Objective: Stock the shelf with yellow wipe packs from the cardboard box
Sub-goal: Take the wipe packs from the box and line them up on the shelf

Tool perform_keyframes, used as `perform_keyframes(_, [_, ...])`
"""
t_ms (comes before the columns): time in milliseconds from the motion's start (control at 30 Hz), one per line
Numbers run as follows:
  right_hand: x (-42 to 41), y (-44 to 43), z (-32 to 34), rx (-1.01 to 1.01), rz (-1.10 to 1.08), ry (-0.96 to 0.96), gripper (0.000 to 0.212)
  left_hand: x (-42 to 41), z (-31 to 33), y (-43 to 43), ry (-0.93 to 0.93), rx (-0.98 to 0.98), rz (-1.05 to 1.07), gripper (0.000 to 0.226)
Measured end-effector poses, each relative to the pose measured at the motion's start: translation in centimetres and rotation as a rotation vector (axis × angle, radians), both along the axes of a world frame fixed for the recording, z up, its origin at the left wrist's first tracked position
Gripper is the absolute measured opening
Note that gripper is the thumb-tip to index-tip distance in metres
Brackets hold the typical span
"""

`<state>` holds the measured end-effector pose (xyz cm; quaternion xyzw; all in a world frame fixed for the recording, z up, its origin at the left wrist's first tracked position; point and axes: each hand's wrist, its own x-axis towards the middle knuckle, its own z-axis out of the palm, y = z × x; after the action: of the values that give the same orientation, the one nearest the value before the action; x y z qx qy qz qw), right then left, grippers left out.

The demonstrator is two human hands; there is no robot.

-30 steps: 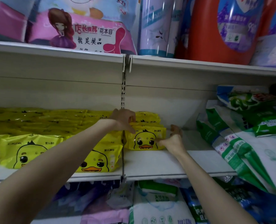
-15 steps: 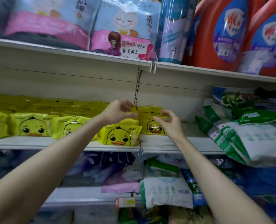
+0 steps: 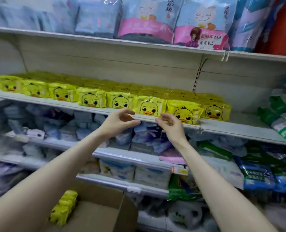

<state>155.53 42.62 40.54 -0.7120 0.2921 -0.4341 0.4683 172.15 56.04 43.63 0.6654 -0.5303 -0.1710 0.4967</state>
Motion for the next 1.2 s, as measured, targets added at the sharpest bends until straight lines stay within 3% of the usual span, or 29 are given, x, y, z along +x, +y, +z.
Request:
perform_keyframes(433, [16.6,10.6,-9.2,0.163,0.251,0.175,0.032,15.3,-10.0,13.7,0.151,0.17,0.235,0.045])
perform_keyframes(833, [33.1,16.9,-25.4,0.503,0.131,0.374,0.026,34.2,-27.2,17.5,0.408,0.475,0.222,0.037])
perform_keyframes(1067, [37.1,19.2,-35.0,0.677,0.094,0.503,0.02,39.1,-37.8,18.5,0.535,0.692,0.286,0.027])
perform_keyframes(1200, [38.5,20.0,-41.0,0.786,0.074,0.565,0.02,40.1,-43.7,18.8,0.559,0.81,0.324,0.048])
